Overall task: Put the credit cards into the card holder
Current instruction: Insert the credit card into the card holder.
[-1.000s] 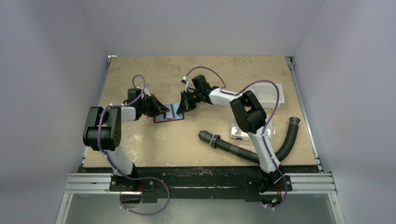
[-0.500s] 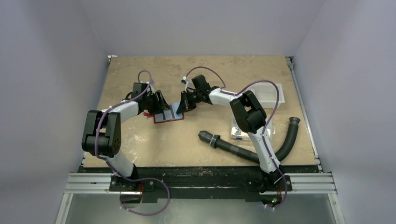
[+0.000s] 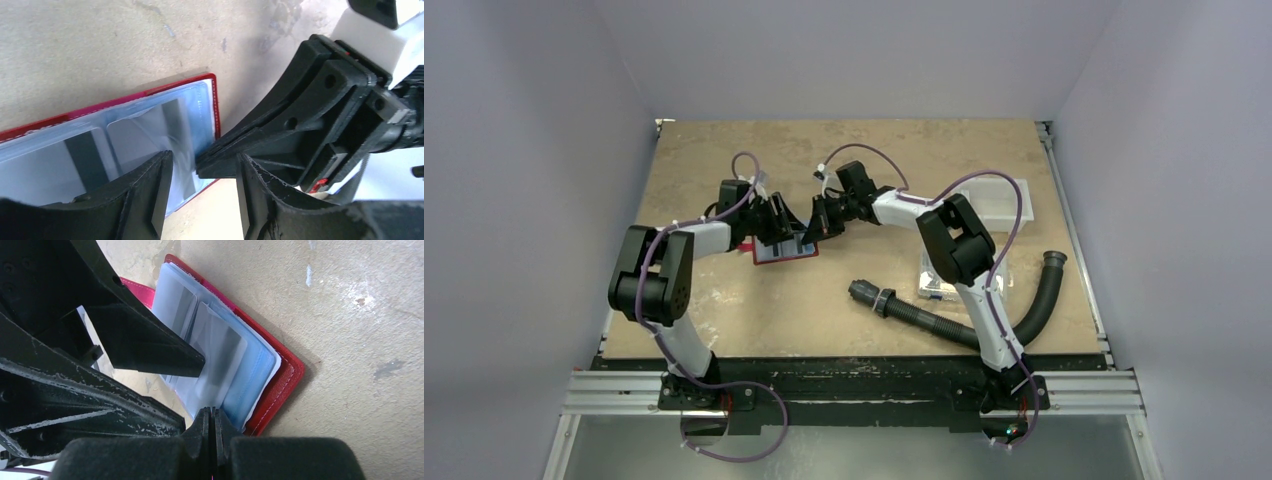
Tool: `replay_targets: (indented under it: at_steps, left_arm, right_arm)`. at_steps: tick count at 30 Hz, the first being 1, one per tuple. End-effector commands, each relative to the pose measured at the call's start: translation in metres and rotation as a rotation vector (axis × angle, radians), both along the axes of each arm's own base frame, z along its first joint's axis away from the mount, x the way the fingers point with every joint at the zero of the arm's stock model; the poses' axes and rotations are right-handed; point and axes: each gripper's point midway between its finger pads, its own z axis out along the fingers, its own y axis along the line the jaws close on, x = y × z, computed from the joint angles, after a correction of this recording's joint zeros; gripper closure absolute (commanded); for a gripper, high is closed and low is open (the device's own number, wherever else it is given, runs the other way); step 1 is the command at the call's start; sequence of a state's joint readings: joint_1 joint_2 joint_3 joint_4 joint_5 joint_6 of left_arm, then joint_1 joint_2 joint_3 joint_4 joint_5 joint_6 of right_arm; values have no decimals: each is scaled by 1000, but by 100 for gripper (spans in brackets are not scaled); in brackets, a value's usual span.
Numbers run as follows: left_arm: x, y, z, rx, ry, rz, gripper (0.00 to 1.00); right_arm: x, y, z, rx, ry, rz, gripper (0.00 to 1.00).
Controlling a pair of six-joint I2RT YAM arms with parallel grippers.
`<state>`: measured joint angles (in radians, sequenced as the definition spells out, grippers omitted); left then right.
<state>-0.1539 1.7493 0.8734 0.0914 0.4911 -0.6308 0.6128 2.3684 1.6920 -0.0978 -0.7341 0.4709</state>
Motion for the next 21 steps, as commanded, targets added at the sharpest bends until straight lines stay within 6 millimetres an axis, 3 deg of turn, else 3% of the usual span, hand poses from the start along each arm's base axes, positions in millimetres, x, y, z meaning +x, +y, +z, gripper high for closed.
replay_targets:
  at_steps: [1, 6, 11, 21]
  left_arm:
    - [0, -23, 20, -166, -37, -40, 48]
    - [-9, -5, 34, -35, -66, -24, 47]
    - [-12, 26, 33, 175, -42, 16, 45]
    - [-5, 17, 13, 191, -4, 38, 42]
  right_arm:
    - [7, -11, 8, -18, -17, -59, 100]
    - [15, -22, 29, -48, -53, -104, 88]
    - [19, -25, 23, -87, -65, -111, 81]
    - [28, -28, 7, -134, -81, -137, 75]
